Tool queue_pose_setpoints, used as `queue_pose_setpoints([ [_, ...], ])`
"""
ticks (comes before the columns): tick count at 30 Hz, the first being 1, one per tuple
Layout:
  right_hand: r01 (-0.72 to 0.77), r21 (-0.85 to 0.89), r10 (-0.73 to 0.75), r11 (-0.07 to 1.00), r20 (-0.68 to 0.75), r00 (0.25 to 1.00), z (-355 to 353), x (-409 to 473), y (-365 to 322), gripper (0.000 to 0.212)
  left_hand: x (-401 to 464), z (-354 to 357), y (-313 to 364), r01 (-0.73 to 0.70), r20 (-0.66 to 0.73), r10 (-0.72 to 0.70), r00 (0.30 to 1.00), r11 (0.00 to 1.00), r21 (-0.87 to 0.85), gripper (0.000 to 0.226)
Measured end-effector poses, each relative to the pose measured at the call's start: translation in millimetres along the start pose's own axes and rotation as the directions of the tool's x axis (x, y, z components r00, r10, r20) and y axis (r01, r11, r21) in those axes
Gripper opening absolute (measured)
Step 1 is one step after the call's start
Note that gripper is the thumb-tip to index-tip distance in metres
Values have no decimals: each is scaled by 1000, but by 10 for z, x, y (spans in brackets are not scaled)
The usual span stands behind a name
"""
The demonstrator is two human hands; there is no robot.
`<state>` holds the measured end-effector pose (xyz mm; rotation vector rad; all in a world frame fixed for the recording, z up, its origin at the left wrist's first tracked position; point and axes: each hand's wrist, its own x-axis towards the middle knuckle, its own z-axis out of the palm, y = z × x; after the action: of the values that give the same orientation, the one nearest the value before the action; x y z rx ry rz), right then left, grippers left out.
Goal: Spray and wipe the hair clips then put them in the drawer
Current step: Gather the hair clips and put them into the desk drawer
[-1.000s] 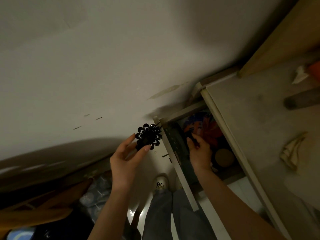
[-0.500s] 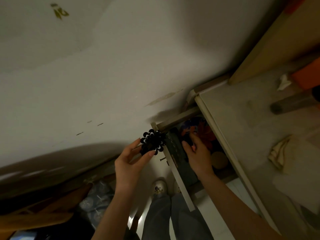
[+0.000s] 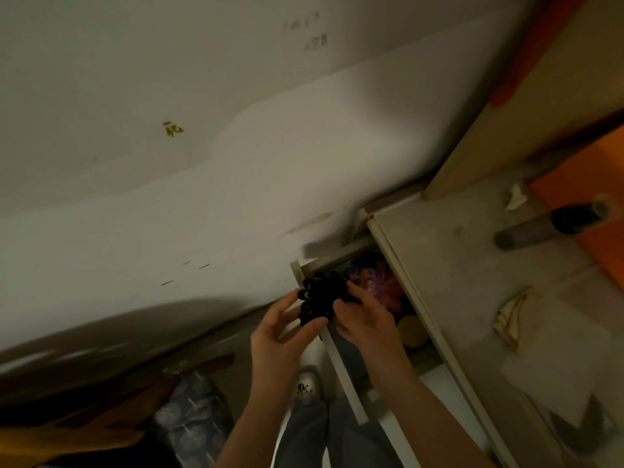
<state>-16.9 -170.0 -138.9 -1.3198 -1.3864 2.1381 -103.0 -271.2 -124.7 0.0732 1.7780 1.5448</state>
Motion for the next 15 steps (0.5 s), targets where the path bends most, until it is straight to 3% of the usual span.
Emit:
queue_pose_setpoints([
  [11, -10, -44, 6, 999, -86, 996, -184, 28, -32, 22, -59, 141, -130, -36, 119, 32, 992, 999, 26, 61],
  [13, -11, -91, 2, 996, -97, 995, -249, 63, -3, 19, -27, 137, -204, -62, 155, 39, 987, 987, 146, 66],
  [15, -27, -148, 9, 989, -125, 992, -320, 103, 35, 27, 3, 128, -283, -123, 154, 69, 986, 920, 371, 77],
])
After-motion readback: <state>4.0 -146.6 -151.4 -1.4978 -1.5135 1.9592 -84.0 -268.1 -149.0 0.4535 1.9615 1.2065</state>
